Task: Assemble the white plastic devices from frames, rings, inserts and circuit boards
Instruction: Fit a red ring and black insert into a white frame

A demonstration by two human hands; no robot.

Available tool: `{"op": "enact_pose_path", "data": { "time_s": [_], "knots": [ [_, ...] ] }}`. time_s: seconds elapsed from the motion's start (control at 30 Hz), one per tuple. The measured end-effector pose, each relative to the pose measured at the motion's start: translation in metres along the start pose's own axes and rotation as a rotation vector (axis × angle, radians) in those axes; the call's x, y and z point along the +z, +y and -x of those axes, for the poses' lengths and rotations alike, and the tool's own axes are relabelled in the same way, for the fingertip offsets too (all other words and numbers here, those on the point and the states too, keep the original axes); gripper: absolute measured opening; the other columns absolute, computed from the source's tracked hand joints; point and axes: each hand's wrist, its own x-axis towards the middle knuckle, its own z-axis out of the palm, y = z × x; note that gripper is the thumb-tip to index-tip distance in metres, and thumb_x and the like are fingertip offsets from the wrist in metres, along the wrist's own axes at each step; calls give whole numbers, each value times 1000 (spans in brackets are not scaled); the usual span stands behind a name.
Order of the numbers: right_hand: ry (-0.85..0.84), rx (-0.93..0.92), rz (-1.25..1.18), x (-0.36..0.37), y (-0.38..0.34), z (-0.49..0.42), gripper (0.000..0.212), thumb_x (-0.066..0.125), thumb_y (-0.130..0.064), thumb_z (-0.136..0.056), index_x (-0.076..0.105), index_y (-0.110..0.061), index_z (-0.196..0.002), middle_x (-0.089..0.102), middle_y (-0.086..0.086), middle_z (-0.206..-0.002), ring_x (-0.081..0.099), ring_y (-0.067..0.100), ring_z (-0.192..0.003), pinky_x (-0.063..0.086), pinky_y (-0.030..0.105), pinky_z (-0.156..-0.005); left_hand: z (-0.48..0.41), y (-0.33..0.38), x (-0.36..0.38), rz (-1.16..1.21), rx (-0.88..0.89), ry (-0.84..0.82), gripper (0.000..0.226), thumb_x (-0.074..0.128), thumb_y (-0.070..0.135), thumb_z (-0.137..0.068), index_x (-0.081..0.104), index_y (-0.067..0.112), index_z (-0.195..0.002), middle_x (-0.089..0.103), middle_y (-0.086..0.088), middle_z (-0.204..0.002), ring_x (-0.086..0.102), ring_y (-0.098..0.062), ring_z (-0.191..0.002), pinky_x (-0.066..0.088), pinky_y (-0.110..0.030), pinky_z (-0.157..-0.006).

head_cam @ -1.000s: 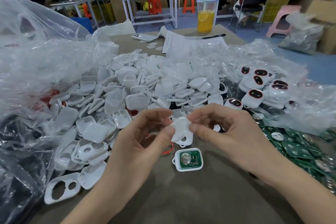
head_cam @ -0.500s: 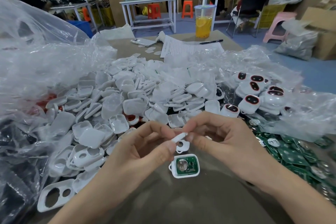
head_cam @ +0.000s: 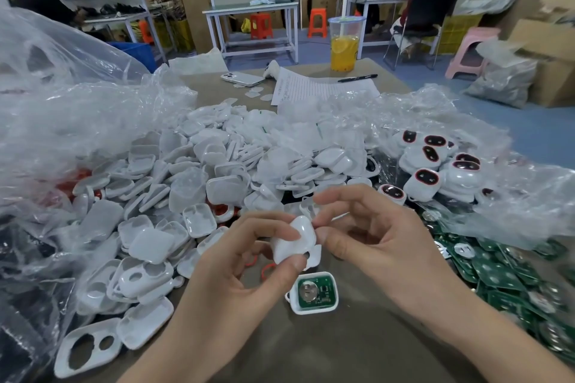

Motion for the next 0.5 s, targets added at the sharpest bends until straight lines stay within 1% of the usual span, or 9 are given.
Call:
{"op": "enact_pose_path", "data": {
  "time_s": [0.03, 0.07, 0.1, 0.2, 0.3, 0.37, 0.43, 0.5],
  "knots": [
    [-1, -3, 1, 0, 0, 0, 33, 77, -19, -81, 70, -40, -107, 74, -4, -93, 69, 10, -78, 53, 18, -74, 0, 0, 0, -36, 26, -2, 16, 73, 35, -77, 67, 40, -91, 68, 12, -114, 66, -9, -86, 54, -23, -71],
    [-1, -4, 0, 0, 0, 0, 34, 77, -19, -81, 71, -40, -106, 74, -4, -92, 69, 9, -78, 53, 18, -74, 0, 0, 0, -64, 42, -2, 16, 72, 34, -78, 67, 40, -92, 69, 13, -113, 66, -8, -87, 50, -14, -71],
    [-3, -5, -3, 0, 0, 0, 33, 77, -19, -81, 71, -40, -106, 74, -4, -92, 70, 9, -78, 53, 18, -74, 0, 0, -1, -79, 47, 0, 16, 72, 33, -78, 67, 40, -92, 69, 13, -113, 66, -7, -88, 47, -10, -71],
    [-4, -9, 7, -1, -1, 0, 33, 77, -19, -81, 71, -40, -106, 75, -4, -93, 70, 10, -79, 53, 18, -75, 1, -1, -1, -104, 56, 2, 14, 72, 34, -78, 68, 40, -90, 69, 12, -114, 66, -7, -89, 46, -8, -72],
    [-15, -6, 41, -2, -2, 1, 31, 76, -21, -82, 71, -42, -105, 73, -6, -93, 69, 9, -80, 54, 20, -75, 1, -1, -2, -162, 87, 18, 12, 72, 37, -78, 69, 38, -90, 69, 15, -115, 64, -4, -85, 45, -7, -72],
    [-25, -5, 56, -2, -2, 2, 31, 74, -22, -83, 70, -43, -106, 72, -7, -94, 68, 8, -79, 53, 19, -73, 1, -1, -2, -189, 111, 22, 12, 72, 37, -79, 70, 38, -91, 68, 15, -116, 63, -5, -85, 45, -6, -72],
    [-32, -5, 59, -3, -2, 3, 32, 73, -22, -84, 69, -42, -109, 70, -7, -95, 65, 6, -77, 52, 17, -72, 1, -2, -2, -208, 132, 21, 13, 72, 37, -80, 70, 37, -93, 68, 12, -117, 65, -7, -88, 45, -8, -72],
    [-39, -11, 73, -3, -3, 3, 33, 71, -22, -85, 68, -42, -111, 69, -7, -95, 63, 6, -76, 50, 16, -72, 1, -2, -3, -222, 141, 12, 14, 72, 37, -82, 70, 37, -96, 68, 9, -119, 68, -13, -98, 47, -12, -76]
  ]
}}
